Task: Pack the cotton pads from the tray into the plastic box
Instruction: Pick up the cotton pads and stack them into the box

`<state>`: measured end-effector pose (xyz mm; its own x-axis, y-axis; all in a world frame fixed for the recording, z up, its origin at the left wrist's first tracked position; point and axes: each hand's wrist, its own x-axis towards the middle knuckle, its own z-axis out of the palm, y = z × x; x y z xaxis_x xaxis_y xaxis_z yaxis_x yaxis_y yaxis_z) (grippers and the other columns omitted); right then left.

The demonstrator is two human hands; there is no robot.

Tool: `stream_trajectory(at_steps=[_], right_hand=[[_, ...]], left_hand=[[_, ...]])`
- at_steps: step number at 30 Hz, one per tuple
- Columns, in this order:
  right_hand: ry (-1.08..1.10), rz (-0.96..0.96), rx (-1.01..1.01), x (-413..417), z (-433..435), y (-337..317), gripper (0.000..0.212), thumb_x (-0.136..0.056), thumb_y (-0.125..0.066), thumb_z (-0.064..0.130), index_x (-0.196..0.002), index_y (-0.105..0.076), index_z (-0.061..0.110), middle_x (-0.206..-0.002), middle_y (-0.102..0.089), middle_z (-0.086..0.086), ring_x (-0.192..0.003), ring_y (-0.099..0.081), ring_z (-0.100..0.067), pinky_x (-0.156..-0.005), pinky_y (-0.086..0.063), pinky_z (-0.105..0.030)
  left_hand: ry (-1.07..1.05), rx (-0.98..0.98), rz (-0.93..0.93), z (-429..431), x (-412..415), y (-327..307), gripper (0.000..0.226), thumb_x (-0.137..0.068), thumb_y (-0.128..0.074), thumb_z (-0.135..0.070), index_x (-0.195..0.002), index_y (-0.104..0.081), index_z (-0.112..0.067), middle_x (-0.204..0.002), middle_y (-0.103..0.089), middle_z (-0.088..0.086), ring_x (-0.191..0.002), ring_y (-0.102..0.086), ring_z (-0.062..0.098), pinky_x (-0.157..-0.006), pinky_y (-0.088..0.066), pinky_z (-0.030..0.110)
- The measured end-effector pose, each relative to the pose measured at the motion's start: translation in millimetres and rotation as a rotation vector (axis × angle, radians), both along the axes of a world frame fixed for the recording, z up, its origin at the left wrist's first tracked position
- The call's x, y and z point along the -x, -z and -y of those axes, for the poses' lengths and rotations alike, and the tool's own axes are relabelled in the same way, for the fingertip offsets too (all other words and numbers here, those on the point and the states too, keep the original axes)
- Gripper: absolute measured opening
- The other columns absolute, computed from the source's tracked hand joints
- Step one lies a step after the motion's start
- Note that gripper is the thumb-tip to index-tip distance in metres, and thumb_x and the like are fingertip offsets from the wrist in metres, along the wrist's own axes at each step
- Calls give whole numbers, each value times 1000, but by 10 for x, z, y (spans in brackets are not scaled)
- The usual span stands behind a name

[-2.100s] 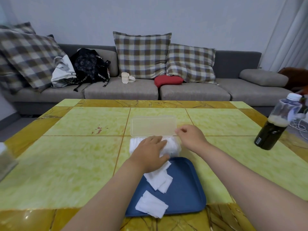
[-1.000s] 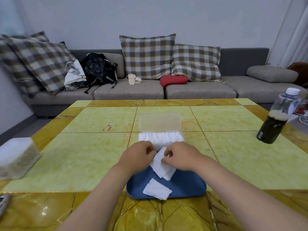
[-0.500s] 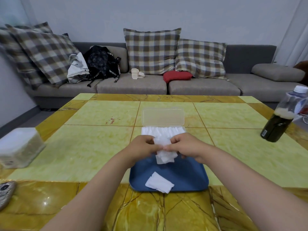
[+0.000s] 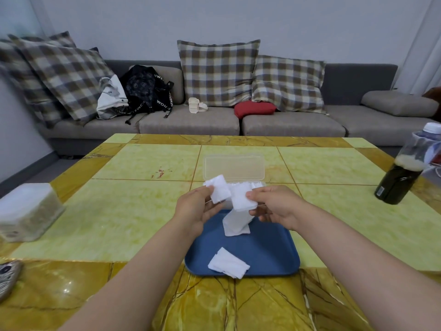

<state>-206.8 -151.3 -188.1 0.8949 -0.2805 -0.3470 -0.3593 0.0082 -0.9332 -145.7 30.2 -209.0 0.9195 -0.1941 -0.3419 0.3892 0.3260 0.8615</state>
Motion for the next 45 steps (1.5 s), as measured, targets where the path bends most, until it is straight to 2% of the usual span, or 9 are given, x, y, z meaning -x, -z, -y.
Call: stream_trajectory(at_steps=[6, 12, 18, 23, 27, 31, 34, 39, 45], right_hand=[[8, 154, -10, 30, 29, -123, 15, -90, -75, 16, -104, -72, 11, -88, -70, -7, -54, -57, -13, -40, -35, -21], [5, 160, 208, 60, -112, -130, 13, -86, -78, 20, -95, -74, 12, -85, -75, -6, -49, -58, -10, -39, -35, -18], [62, 167, 223, 59, -139, -141, 18, -85, -79, 16, -95, -72, 3, -79, -68, -8, -41, -50, -10, -36, -37, -13], [32, 212, 319, -18, -147, -83, 14, -83, -81, 21, -84, -74, 9, -71, -66, 4, -38, -50, 1, -47, -46, -19], [-13, 264, 511, -60, -154, -4, 11, -85, -77, 27, -79, -74, 18, -68, -66, 10, -54, -57, -6, -61, -51, -26], [-241, 273, 1081, -35, -101, 96, 14, -90, -63, 21, -91, -74, 30, -94, -71, 15, -89, -64, -9, -75, -53, -29], [-493, 200, 1267, -70, -107, 163, 25, -93, -61, 22, -110, -72, 36, -115, -67, 16, -106, -60, -11, -76, -44, -27], [-711, 88, 1390, -171, -188, 229, 54, -87, -63, 13, -134, -60, 40, -136, -61, 11, -122, -56, -18, -90, -48, -32], [-767, -2, 1453, -188, -206, 192, 71, -82, -73, 23, -147, -47, 37, -141, -57, 7, -126, -54, -20, -78, -39, -27]], left_hand=[[58, -94, 67, -18, 22, 9, 15, -96, -64, -8, -107, -66, 1, -95, -76, 13, -77, -76, 22, -67, -63, 29], [255, -9, 102, 109, 120, -49, 22, -99, -58, -10, -115, -69, 2, -103, -78, 14, -96, -76, 24, -75, -62, 29], [312, 59, 75, 89, 143, -95, 29, -103, -51, -20, -119, -67, -1, -108, -76, 15, -98, -75, 25, -77, -62, 30], [327, -86, 143, 58, 146, -142, 26, -90, -73, -17, -108, -72, 2, -109, -76, 20, -96, -75, 26, -74, -61, 28], [163, -185, 146, -12, 62, -118, 11, -89, -68, 1, -100, -70, 3, -101, -76, 18, -84, -75, 24, -66, -62, 27], [37, -244, 149, -133, -50, -84, 8, -91, -65, 0, -97, -69, -4, -100, -73, 13, -85, -71, 22, -73, -63, 29], [41, -275, 153, -165, -54, -49, 9, -92, -63, 0, -99, -68, -4, -100, -73, 12, -83, -71, 21, -71, -62, 26], [59, -277, 181, -151, -50, -45, 8, -93, -63, 0, -96, -67, -6, -96, -73, 9, -81, -71, 20, -72, -62, 27], [83, -309, 218, -130, -50, -29, 9, -92, -63, 1, -96, -68, -5, -90, -72, 7, -74, -71, 17, -65, -62, 24]])
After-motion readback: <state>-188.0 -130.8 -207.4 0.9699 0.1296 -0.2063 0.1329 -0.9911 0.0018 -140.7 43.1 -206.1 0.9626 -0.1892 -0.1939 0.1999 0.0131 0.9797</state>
